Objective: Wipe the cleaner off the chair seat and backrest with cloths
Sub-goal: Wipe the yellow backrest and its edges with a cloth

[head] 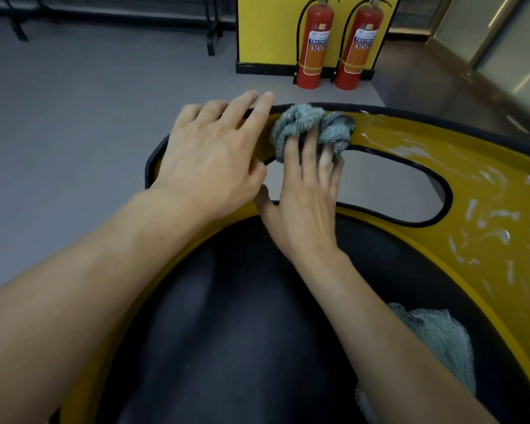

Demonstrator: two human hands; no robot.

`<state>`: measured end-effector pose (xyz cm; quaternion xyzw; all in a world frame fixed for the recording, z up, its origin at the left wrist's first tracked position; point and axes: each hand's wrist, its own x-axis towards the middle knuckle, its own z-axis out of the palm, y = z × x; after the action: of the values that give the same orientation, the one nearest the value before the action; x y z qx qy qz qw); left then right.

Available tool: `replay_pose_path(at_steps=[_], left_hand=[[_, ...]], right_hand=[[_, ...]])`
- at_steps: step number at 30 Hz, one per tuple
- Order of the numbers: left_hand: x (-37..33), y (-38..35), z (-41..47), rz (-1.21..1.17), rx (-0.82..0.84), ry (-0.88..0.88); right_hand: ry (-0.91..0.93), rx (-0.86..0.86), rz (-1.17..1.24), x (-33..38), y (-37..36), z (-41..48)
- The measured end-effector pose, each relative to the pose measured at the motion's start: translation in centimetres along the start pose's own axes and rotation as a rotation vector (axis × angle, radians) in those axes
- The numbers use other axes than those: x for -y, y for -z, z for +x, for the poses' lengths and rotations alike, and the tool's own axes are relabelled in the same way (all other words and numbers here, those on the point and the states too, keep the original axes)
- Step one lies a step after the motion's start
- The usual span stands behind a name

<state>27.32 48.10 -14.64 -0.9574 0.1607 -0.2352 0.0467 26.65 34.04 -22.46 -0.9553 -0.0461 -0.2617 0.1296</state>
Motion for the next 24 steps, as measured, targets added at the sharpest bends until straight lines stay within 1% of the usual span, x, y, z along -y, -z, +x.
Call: replay_pose_path(at_steps=[2,6,8,11,15,18,20,24], left_hand=[[0.0,0.0,0.1,0.011,0.004,-0.007],[0.1,0.0,0.1,0.026,0.013,-0.013],[0.1,0.1,-0.1,0.028,0.013,-0.018],[0.1,0.1,0.0,0.030,0.013,-0.021],[-0.1,0.2,0.0,0.032,0.007,-0.005],[-0.1,0.3,0.0,0.032,0.027,0.001],[-0.1,0.5,0.0,0.026,0.024,0.005],[0.0,0.3,-0.1,0.003,0.027,-0.002]], right_hand=[[0.007,0.002,-0.018,-0.1,-0.1,0.2],[-0.015,0.091,-0.057,-0.8,-1.1,-0.8],[-0.019,0.107,-0.058,-0.9,-1.2,-1.2],[0.000,0.077,-0.043,-0.8,-0.3,-0.8],[0.049,-0.063,0.002,0.2,1.7,1.4],[0.034,-0.073,-0.053,0.7,2.0,2.7],[0.044,-0.053,-0.062,0.5,1.5,2.2],[0.015,0.058,-0.112,-1.3,-0.7,-0.8]])
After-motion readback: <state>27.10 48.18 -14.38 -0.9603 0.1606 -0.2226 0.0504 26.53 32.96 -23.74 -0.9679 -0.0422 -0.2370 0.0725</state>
